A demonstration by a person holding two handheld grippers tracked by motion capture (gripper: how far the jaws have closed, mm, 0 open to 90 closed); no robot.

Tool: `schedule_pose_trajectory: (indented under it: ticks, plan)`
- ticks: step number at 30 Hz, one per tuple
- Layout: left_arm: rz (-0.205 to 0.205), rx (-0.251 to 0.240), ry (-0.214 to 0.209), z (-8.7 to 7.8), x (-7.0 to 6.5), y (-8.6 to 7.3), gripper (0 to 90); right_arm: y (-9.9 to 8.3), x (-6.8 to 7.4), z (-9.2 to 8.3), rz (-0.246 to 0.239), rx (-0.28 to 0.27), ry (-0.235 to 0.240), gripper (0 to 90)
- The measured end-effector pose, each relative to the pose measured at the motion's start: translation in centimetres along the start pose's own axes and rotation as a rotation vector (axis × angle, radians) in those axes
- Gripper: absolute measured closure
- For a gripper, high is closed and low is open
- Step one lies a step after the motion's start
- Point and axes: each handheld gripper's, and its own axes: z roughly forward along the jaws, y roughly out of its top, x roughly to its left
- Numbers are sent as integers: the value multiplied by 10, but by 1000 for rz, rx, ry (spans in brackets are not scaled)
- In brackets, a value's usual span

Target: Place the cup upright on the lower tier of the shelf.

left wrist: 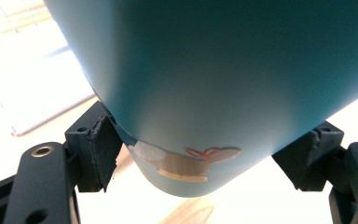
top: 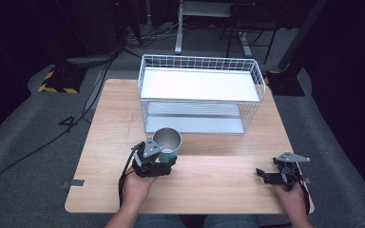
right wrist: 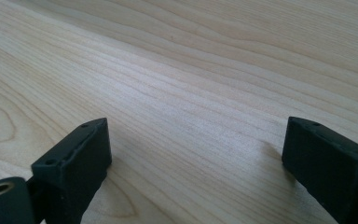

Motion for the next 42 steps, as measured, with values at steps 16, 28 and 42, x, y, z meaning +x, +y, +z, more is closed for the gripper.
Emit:
schedule_pose_trajectory:
  ticks: [16, 28, 42]
  plan:
    - [-18, -20, 18, 28, 10, 24, 245, 0, 0, 0, 0, 0, 0, 85]
    - [-17, -21, 3, 66, 7, 41, 245, 0, 0, 0, 0, 0, 0, 85]
    - [-22, -13, -8, 98, 11, 56, 244, 0, 0, 0, 0, 0, 0, 85]
